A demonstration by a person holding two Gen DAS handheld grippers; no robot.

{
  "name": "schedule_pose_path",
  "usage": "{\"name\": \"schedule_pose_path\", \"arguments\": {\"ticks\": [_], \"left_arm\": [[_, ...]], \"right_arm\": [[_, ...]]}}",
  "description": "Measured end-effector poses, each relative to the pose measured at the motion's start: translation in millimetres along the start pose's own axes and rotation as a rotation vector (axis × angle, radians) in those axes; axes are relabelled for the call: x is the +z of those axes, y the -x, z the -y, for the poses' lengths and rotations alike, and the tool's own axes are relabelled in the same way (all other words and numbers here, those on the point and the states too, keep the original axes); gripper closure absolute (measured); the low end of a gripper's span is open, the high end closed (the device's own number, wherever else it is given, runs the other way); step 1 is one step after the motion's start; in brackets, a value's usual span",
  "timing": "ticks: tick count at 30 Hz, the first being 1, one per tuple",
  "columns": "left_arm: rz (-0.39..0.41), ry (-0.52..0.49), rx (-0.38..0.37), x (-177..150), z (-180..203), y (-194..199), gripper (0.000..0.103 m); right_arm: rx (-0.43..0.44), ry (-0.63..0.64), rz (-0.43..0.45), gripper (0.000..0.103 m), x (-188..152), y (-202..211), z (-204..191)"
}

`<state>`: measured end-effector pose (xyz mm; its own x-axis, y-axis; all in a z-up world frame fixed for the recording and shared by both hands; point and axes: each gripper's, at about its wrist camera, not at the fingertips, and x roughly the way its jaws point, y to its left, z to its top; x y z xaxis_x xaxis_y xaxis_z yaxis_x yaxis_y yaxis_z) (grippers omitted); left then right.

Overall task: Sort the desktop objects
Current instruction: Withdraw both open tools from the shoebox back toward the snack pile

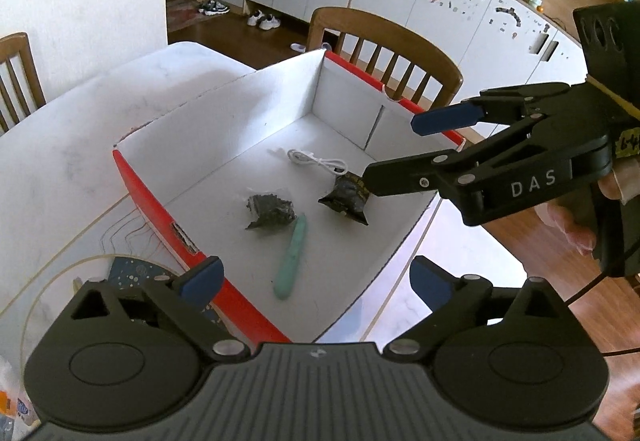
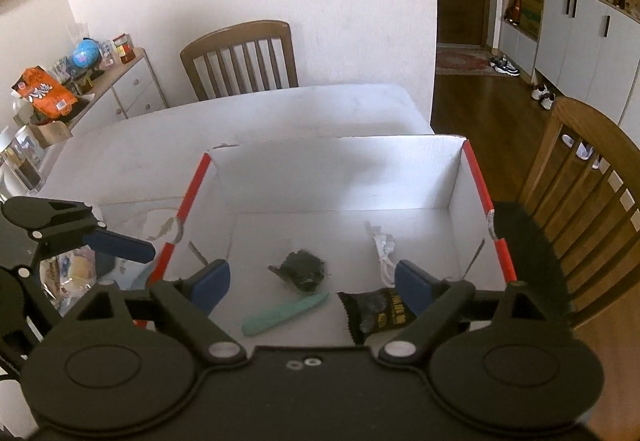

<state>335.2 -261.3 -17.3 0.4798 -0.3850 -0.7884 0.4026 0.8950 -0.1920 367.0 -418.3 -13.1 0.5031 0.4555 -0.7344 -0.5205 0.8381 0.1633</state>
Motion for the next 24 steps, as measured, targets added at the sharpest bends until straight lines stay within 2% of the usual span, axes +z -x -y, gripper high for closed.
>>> {"name": "schedule_pose_path", "arguments": {"ticks": [7,24], "left_arm": [[0.029,0.002,-0.011,-12,-2,15,0.000],[0.107,0.016,0.042,-68,-23,73,0.000]], "right_arm": [[0.001,-0.019,0.035,0.007,-8,11,-16],[0.007,-0.024,0.083,0.006,-22,28,-78]]}}
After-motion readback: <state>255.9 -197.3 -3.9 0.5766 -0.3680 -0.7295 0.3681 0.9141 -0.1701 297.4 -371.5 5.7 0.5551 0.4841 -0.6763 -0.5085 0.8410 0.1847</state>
